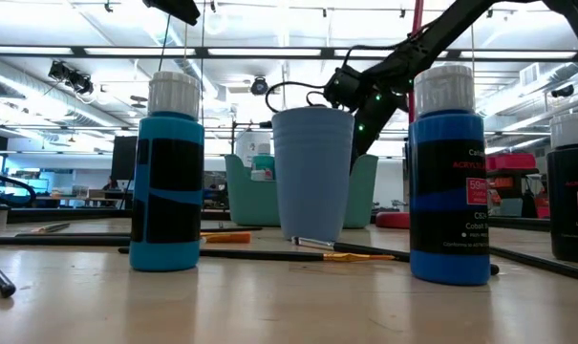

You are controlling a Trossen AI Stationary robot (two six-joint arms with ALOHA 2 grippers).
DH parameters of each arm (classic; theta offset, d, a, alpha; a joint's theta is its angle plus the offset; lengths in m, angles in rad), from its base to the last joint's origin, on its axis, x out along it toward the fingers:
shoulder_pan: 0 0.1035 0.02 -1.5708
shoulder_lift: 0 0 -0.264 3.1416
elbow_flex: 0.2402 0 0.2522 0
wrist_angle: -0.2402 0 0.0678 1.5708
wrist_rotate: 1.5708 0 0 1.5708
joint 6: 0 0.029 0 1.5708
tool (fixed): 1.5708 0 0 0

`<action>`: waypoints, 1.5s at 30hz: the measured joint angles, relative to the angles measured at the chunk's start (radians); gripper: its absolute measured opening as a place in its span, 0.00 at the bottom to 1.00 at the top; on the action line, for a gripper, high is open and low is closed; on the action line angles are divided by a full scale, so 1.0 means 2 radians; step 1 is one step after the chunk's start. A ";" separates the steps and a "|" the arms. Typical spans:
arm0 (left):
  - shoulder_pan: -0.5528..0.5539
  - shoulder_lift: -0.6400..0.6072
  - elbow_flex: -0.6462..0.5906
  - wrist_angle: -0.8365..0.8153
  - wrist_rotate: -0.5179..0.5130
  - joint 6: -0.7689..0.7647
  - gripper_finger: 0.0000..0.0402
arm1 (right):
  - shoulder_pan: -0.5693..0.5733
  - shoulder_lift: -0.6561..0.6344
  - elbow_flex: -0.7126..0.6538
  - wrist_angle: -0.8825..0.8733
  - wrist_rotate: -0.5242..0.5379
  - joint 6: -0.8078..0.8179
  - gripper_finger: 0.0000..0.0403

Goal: Pick & Place Paint Supplies
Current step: Put the green paint bottle into the green bin, then put the blue paint bottle into the green bin

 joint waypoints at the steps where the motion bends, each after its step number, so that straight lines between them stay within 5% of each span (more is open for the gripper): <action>1: 0.000 0.000 0.000 0.000 0.000 0.000 0.48 | 0.002 -0.006 0.005 -0.004 0.000 -0.005 0.51; 14: 0.000 0.000 0.000 -0.018 0.016 0.000 0.48 | 0.038 -0.117 0.027 -0.041 -0.002 -0.009 0.50; 28: -0.002 0.000 -0.012 -0.005 0.073 -0.014 0.48 | 0.141 -0.197 0.028 -0.056 -0.003 0.020 0.48; 35: -0.024 0.000 -0.092 0.060 0.078 -0.026 0.48 | 0.195 -0.200 0.028 -0.057 -0.037 0.048 0.48; 45: -0.086 0.000 -0.262 0.304 0.159 -0.030 0.48 | 0.239 -0.200 0.028 -0.044 -0.029 0.048 0.48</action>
